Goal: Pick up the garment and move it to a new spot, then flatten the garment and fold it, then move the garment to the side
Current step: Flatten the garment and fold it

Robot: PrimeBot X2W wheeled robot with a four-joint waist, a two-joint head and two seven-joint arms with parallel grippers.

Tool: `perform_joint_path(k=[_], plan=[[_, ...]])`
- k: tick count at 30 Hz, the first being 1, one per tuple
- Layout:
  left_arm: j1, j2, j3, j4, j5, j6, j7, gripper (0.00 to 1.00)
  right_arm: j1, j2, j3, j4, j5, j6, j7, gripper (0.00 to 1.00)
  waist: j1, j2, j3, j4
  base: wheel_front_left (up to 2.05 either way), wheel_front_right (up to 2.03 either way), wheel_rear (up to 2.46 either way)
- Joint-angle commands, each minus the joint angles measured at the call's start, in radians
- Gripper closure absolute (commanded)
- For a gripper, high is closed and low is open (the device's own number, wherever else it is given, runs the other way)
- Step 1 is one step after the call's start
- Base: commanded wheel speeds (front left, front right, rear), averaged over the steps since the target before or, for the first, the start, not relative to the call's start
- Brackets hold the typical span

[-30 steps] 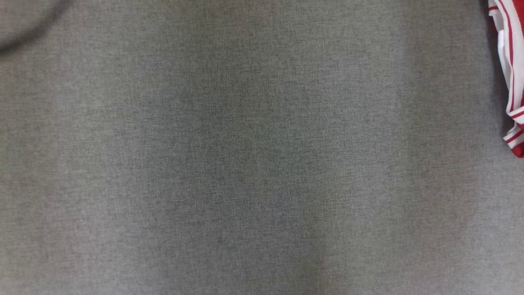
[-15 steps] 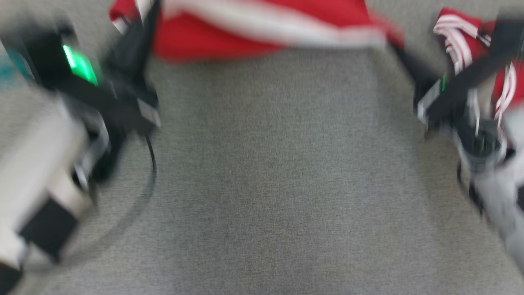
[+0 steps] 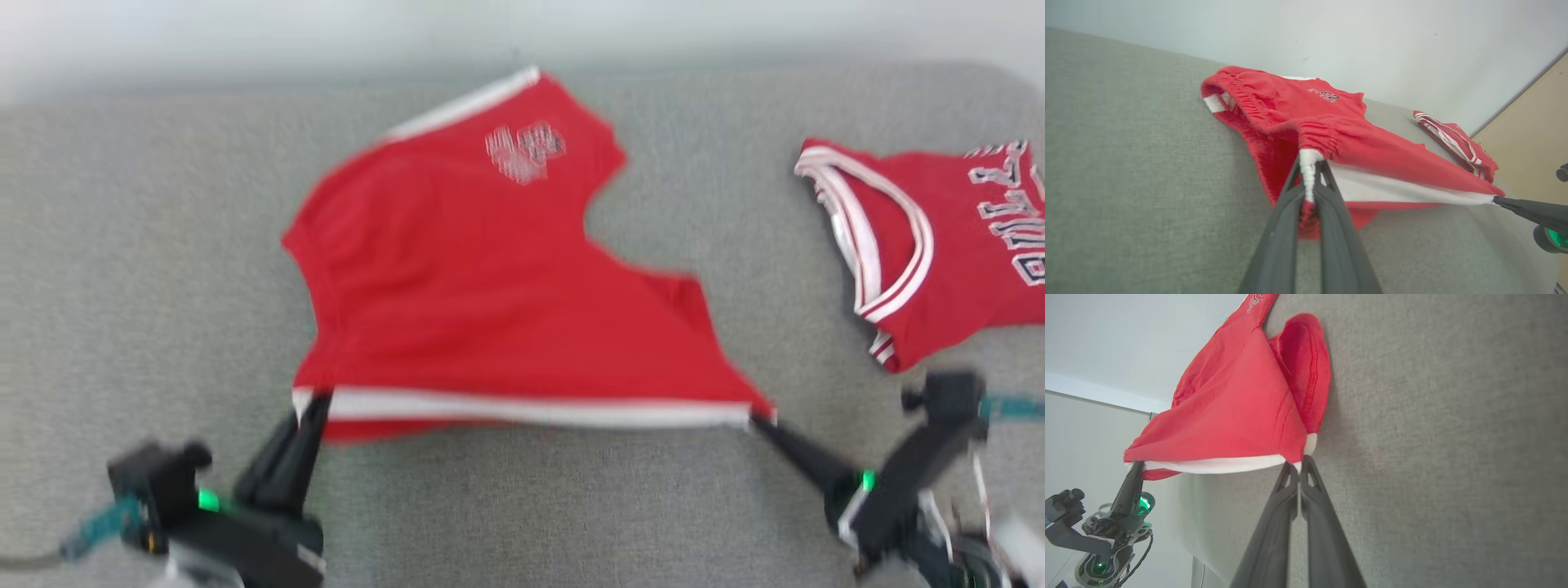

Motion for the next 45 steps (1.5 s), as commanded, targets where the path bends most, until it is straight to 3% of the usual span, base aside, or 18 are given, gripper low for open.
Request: perform_joint_path(k=[1, 8, 12, 19, 34, 45], plan=[[0.044, -0.012, 0.019, -0.003, 0.01, 0.005, -0.003, 1.0, 0.044, -0.01, -0.001, -0.011, 0.007, 0.001, -0.002, 1.0, 0.0004, 0.0003, -0.082, 0.013, 0.0, 0.0, 0.0], [0.259, -0.048, 0.103, -0.021, 0.109, 0.028, -0.003, 1.0, 0.268, -0.021, -0.028, -0.088, 0.003, 0.001, -0.009, 1.0, 0.0004, 0.0003, -0.159, 0.025, 0.0, 0.0, 0.0], [0.347, -0.04, 0.12, -0.029, 0.168, 0.028, -0.003, 1.0, 0.378, -0.011, -0.037, -0.136, 0.008, 0.001, 0.011, 1.0, 0.0004, 0.0003, -0.182, 0.034, 0.0, 0.0, 0.0], [0.401, -0.074, 0.156, -0.04, 0.212, 0.022, -0.003, 1.0, 0.434, 0.023, -0.082, -0.176, -0.041, 0.001, 0.024, 1.0, 0.0004, 0.0003, -0.177, 0.031, 0.0, 0.0, 0.0], [0.246, -0.149, 0.21, -0.105, 0.277, -0.008, -0.003, 1.0, 0.163, 0.118, -0.245, -0.142, -0.204, 0.001, 0.097, 1.0, 0.0004, 0.0003, -0.133, 0.081, 0.0, 0.0, 0.0], [-0.072, -0.152, 0.123, 0.053, 0.2, -0.016, 0.014, 1.0, -0.31, 0.2, -0.249, 0.147, -0.353, 0.001, 0.22, 1.0, 0.0004, 0.0003, -0.007, 0.147, 0.0, 0.0, 0.0]])
